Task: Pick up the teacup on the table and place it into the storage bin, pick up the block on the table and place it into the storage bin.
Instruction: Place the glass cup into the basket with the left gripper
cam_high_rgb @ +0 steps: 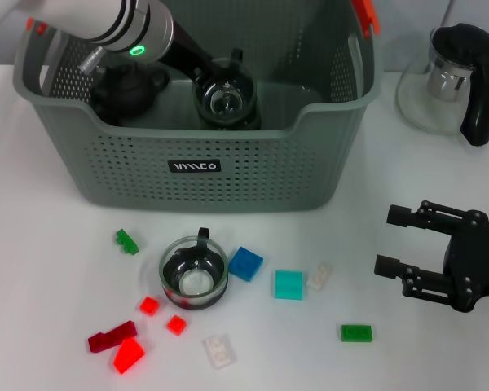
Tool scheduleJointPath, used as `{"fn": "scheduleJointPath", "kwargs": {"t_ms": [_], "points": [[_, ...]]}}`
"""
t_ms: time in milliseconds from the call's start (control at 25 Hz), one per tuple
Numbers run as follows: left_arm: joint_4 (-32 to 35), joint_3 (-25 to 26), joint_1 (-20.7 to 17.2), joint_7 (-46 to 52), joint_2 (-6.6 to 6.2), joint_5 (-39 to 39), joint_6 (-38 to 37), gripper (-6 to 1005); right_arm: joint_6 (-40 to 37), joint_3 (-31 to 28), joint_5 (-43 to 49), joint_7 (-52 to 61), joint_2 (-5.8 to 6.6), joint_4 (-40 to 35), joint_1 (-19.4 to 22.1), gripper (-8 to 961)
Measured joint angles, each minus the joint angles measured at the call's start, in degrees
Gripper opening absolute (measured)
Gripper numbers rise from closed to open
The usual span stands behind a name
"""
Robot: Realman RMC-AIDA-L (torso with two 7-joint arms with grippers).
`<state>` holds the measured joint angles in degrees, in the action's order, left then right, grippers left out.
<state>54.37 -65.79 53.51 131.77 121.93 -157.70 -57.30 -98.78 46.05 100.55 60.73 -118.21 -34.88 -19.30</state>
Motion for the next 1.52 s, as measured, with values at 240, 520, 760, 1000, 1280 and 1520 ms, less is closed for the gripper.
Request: {"fn": "scheduleJointPath", "kwargs": {"t_ms": [240,520,760,1000,1280,1520], "points": [[-0.08,0.17,0.27,0.01,0.39,-0.46,0.08,137,0.00,0.00,0.00,0.00,0.00,0.00,0.18,745],[0.67,0.64,0.31,0.04,0.54,0.11,0.12,328,0.00,0.00,0.03,0.00,0.08,0.07,0.35,745],[1.52,0.46,0.36,0.03,0.89,0.12,-0.72,348,0.00,0.00,0.15,0.00,0.15,0.17,0.34,745],[3.42,0.68,-0.44,0.08,1.13,0.27,-2.71,349,0.00,0.00,0.40,0.00,0.18,0.17,0.15,744],[4.43,0.40,-1.19,0.05,1.23,0.28,-3.59,425,0.00,0.00,0.45,0.00,0.18,0.17,0.05,744],[6.23,0.24,-2.10,-0.21,1.68,0.29,-3.97,612,-0.01,0.00,0.49,0.08,0.18,0.47,-0.01,745]]}}
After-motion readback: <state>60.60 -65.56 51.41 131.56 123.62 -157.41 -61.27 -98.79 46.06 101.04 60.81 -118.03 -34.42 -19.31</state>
